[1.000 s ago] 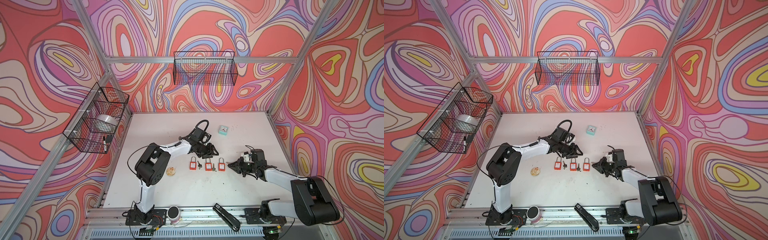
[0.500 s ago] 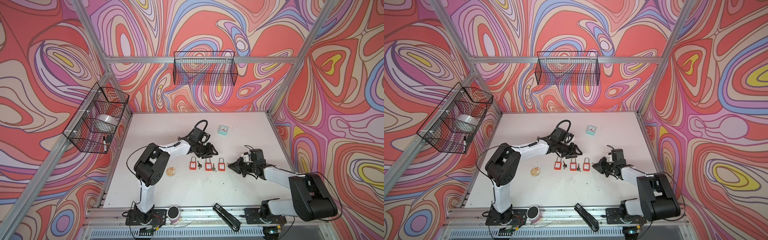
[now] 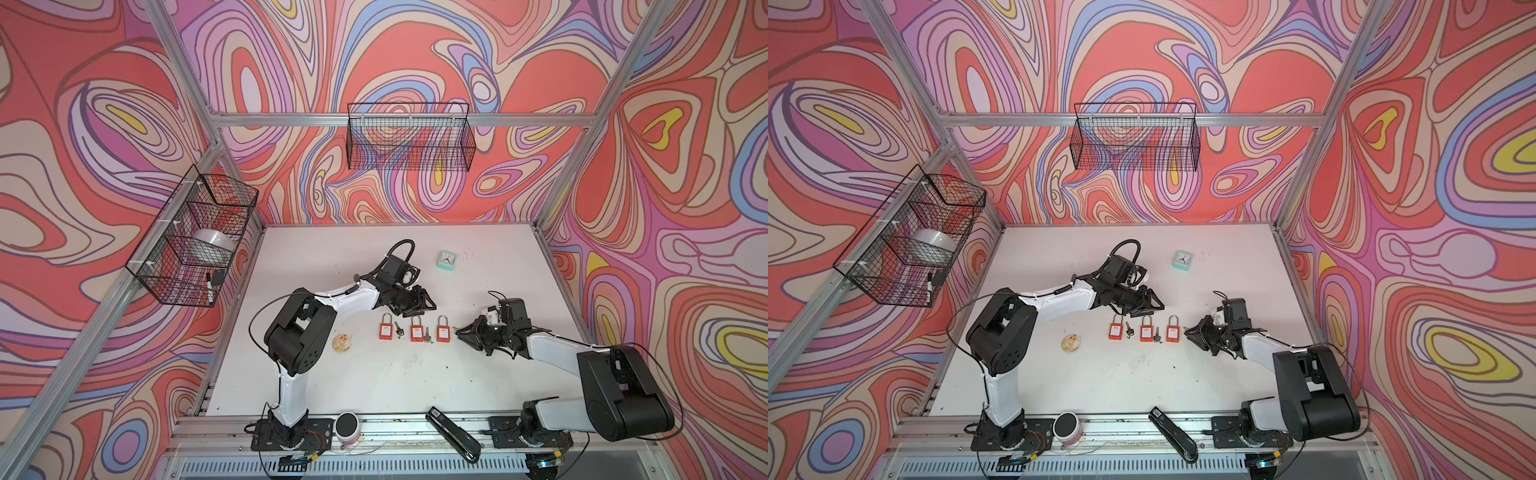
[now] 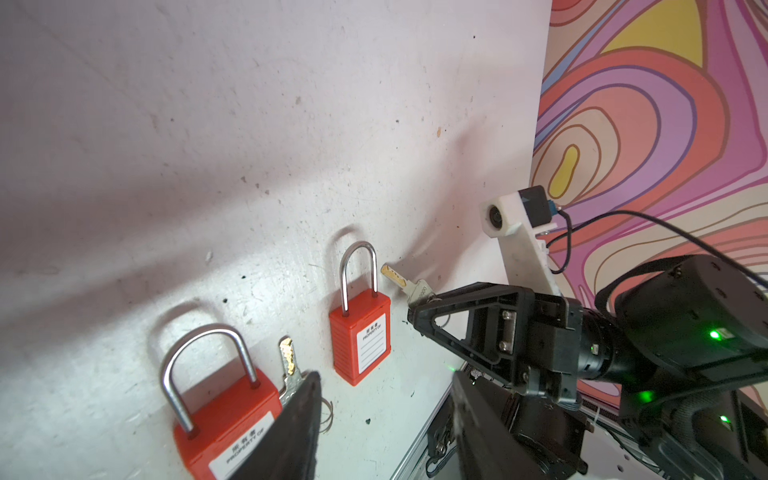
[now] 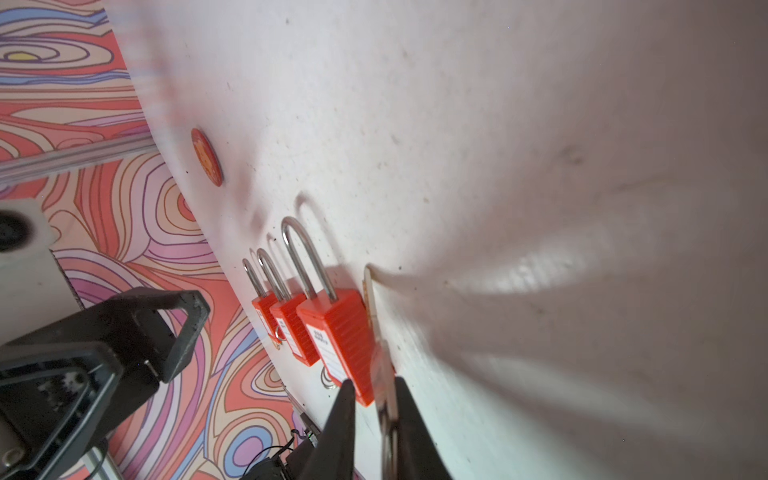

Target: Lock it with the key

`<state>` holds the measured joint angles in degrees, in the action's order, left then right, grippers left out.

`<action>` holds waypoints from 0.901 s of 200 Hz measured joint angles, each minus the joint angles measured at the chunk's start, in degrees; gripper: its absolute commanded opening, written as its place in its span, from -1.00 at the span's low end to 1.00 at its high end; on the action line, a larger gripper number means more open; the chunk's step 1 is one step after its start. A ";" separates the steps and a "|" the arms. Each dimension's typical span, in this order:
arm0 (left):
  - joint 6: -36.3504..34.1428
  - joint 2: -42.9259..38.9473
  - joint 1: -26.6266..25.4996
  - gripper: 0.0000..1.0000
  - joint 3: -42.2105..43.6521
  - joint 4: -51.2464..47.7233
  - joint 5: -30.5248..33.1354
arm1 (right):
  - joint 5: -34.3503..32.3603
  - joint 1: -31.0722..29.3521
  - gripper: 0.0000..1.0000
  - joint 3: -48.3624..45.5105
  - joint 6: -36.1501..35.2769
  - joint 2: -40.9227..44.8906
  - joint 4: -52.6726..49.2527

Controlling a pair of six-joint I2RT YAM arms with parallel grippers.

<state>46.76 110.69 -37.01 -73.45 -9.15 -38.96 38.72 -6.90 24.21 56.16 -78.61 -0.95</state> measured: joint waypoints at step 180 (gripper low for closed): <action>-0.28 -1.36 1.03 0.04 1.01 -0.20 0.07 | -3.13 0.02 -0.30 13.16 -10.51 -5.77 -10.16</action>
<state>46.48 109.34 -35.99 -72.44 -9.34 -38.89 35.59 -6.87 37.36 45.65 -84.38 -11.11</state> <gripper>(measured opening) 0.520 0.350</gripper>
